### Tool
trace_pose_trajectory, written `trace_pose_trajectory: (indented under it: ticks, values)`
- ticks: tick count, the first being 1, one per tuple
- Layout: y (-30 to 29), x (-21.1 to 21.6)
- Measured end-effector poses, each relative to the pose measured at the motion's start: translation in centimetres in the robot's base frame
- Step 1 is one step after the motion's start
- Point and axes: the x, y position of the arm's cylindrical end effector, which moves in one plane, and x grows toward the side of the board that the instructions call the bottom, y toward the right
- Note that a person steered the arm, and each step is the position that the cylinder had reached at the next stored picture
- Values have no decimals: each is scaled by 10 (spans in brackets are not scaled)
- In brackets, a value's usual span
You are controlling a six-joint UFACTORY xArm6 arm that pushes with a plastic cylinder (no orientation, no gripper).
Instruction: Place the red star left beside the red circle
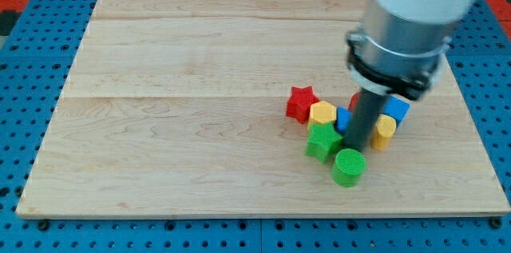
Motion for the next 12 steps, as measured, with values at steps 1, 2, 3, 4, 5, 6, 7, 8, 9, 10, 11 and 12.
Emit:
trace_pose_trajectory:
  ticks: [1,2,3,4,5,6,7,8,9,10,11,12]
  values:
    - [-24,-27]
    - [-61,-56]
    - [-106,-98]
    - [-136,-124]
    - [-141,-143]
    - [-141,-165]
    - [-142,-187]
    - [-142,-201]
    - [-142,-205]
    - [-107,-207]
    - [28,-202]
    - [107,-139]
